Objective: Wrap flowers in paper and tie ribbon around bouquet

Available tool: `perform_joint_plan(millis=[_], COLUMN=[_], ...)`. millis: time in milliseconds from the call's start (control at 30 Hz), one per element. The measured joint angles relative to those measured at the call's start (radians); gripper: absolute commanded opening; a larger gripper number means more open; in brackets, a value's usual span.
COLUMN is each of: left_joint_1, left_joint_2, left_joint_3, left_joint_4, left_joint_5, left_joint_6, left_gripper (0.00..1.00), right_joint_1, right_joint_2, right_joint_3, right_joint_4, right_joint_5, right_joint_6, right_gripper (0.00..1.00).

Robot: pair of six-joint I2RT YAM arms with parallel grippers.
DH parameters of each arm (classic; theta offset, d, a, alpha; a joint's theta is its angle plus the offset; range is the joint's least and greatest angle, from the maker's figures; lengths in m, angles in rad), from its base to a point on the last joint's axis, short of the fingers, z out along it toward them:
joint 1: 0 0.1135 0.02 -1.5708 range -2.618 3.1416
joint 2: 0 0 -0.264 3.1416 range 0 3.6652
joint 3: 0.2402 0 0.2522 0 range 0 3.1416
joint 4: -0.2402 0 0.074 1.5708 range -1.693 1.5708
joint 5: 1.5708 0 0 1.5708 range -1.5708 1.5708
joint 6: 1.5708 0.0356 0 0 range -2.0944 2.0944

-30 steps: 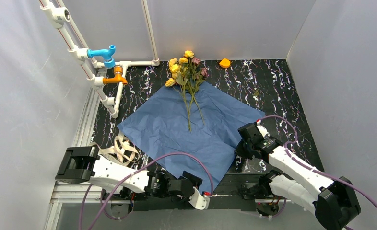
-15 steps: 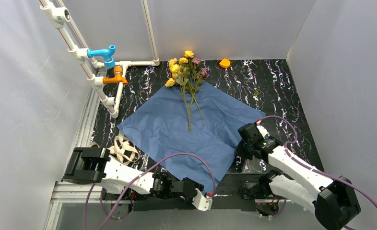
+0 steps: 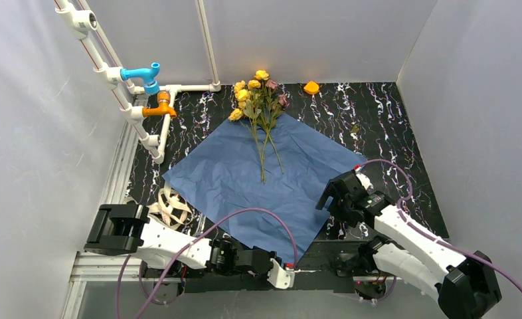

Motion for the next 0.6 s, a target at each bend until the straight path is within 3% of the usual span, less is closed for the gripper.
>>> perform_joint_plan(millis=[267,400,600], left_joint_1=[0.0,0.0,0.0], left_joint_2=[-0.046,-0.064,-0.128], left_joint_3=[0.0,-0.003,-0.017], left_joint_4=[0.0,0.0,-0.002], left_joint_5=[-0.002,-0.006,-0.022], left_joint_6=[-0.086,-0.126,-0.172], left_gripper=[0.0,0.0,0.0], right_joint_1=[0.0,0.0,0.002], right_joint_2=[-0.08,-0.085,0.037], right_joint_3=[0.067,0.156,0.154], right_joint_4=[-0.084,-0.057,0.196], right_joint_5=[0.018,-0.042,-0.336], right_joint_6=[-0.147,-0.239,-0.299], right_gripper=[0.88,0.64,0.24])
